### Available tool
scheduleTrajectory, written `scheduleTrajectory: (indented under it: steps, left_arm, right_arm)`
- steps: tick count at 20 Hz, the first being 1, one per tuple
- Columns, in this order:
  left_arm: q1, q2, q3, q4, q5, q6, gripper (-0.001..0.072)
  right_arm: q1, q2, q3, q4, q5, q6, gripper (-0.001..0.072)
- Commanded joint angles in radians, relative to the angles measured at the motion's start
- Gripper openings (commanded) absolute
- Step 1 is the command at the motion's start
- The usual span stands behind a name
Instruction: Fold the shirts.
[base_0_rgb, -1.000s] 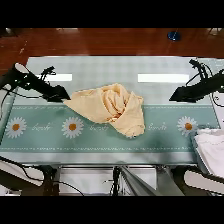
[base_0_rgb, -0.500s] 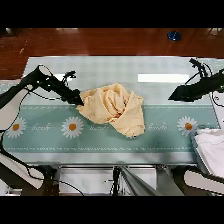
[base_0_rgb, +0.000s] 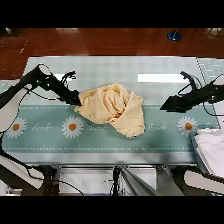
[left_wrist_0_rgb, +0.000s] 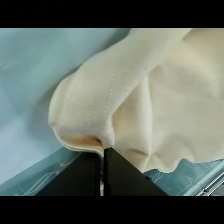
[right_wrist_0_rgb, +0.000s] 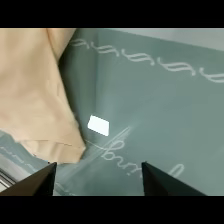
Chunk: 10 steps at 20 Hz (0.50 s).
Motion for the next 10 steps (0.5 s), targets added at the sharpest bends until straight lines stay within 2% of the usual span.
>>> scheduleTrajectory:
  steps: [1,5,8,10]
  left_arm:
    - [0.004,0.008,0.002,-0.015,-0.023,0.000,0.0034]
    - [0.007,0.006,0.002,-0.014,-0.022,0.003,0.0034]
    - [0.006,0.006,0.002,-0.015,-0.028,0.003,0.0034]
    - [0.009,0.006,0.002,-0.015,-0.041,0.015,0.0034]
  right_arm:
    - [0.001,0.000,-0.115,0.184,-0.077,-0.069,0.0604]
    - [0.066,0.000,-0.153,0.180,-0.134,-0.067,0.0602]
    - [0.183,-0.005,-0.174,0.169,-0.251,-0.061,0.0600]
    - [0.244,-0.013,-0.174,0.134,-0.356,-0.013,0.0591]
